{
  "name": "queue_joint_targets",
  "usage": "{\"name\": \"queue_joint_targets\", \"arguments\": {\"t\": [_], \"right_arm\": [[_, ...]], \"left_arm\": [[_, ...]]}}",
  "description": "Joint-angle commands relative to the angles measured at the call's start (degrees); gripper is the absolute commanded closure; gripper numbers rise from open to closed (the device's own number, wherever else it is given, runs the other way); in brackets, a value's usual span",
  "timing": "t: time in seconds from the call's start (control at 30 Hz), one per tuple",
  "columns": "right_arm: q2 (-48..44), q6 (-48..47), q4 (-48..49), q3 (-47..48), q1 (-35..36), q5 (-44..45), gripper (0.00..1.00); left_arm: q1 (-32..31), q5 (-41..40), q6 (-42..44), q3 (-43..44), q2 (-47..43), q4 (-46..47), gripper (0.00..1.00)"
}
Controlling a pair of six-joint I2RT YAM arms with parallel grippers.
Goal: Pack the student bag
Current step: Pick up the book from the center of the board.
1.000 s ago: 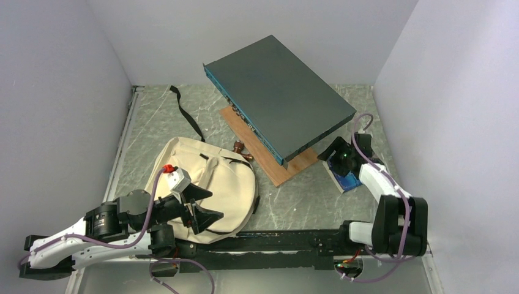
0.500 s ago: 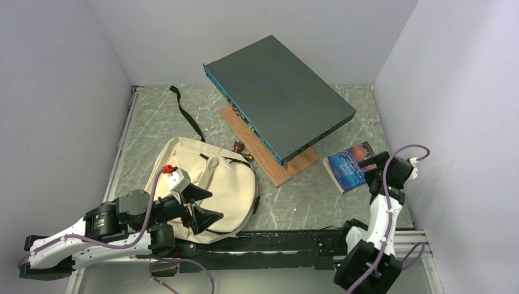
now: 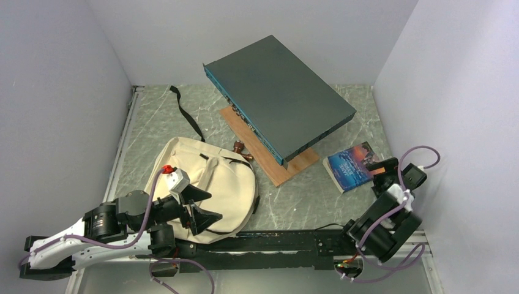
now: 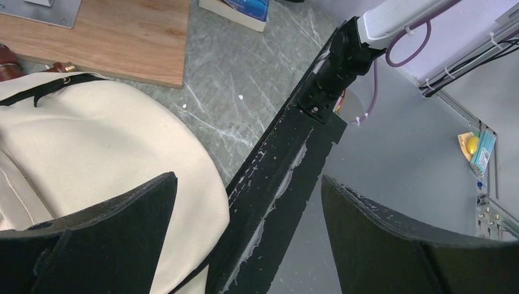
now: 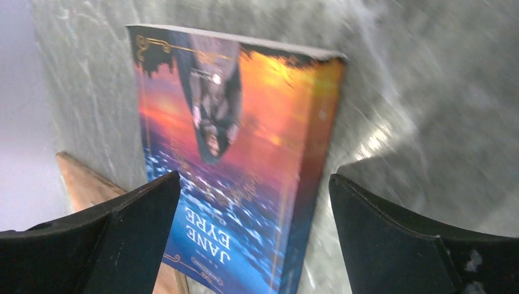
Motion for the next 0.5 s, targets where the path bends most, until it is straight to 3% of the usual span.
{"name": "queue_joint_targets", "arguments": {"t": [0.0, 0.47], "right_arm": [[9.16, -5.6, 4.51, 1.81, 0.02, -5.51, 0.07], [19.26, -7.22, 10.84, 7.01, 12.64, -9.45, 0.43]], "left_arm": [[-0.06, 0.79, 0.18, 1.79, 1.03, 0.88, 0.07], [-0.06, 1.81, 0.46, 2.02, 3.74, 2.14, 0.07]]}}
